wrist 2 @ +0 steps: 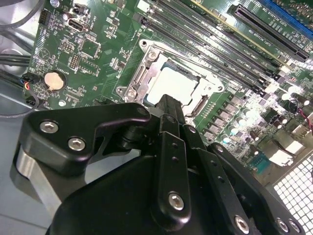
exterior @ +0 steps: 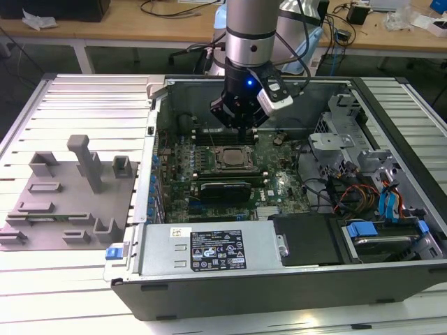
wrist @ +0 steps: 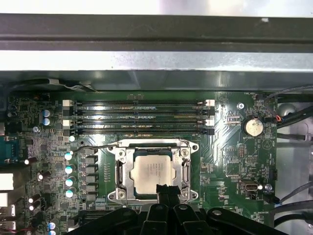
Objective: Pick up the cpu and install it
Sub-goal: 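Install the first cpu locking lever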
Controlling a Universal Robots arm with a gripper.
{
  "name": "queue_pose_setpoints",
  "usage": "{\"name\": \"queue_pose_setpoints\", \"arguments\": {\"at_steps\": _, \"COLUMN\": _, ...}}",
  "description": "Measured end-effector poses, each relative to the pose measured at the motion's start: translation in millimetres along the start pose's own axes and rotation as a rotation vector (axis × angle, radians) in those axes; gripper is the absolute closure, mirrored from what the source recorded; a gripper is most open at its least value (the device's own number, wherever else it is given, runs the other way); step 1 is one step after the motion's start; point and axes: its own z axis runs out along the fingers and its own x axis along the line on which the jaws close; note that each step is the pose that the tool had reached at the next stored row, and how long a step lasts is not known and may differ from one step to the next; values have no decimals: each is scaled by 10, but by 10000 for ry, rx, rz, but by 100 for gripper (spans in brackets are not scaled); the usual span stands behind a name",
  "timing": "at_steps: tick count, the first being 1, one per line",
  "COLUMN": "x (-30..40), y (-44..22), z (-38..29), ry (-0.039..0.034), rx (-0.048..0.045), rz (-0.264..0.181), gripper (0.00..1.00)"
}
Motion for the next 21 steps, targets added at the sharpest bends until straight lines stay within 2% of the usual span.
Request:
{"name": "queue_pose_setpoints", "arguments": {"at_steps": 8, "x": 1, "y": 0, "z": -4, "ry": 0, "rx": 0, "rz": -1, "gripper": 89}}
{"name": "queue_pose_setpoints", "arguments": {"at_steps": 10, "x": 53, "y": 0, "z": -6, "ry": 1, "rx": 0, "rz": 1, "gripper": 89}}
{"name": "queue_pose_setpoints", "arguments": {"at_steps": 14, "x": 106, "y": -1, "z": -8, "ry": 0, "rx": 0, "rz": -1, "gripper": 89}}
{"name": "queue_pose_setpoints", "arguments": {"at_steps": 17, "x": 230, "y": -2, "z": -12, "ry": -4, "rx": 0, "rz": 0, "gripper": 89}}
{"name": "queue_pose_setpoints", "arguments": {"at_steps": 21, "x": 331, "y": -3, "z": -14, "ry": -6, "rx": 0, "rz": 0, "gripper": 89}}
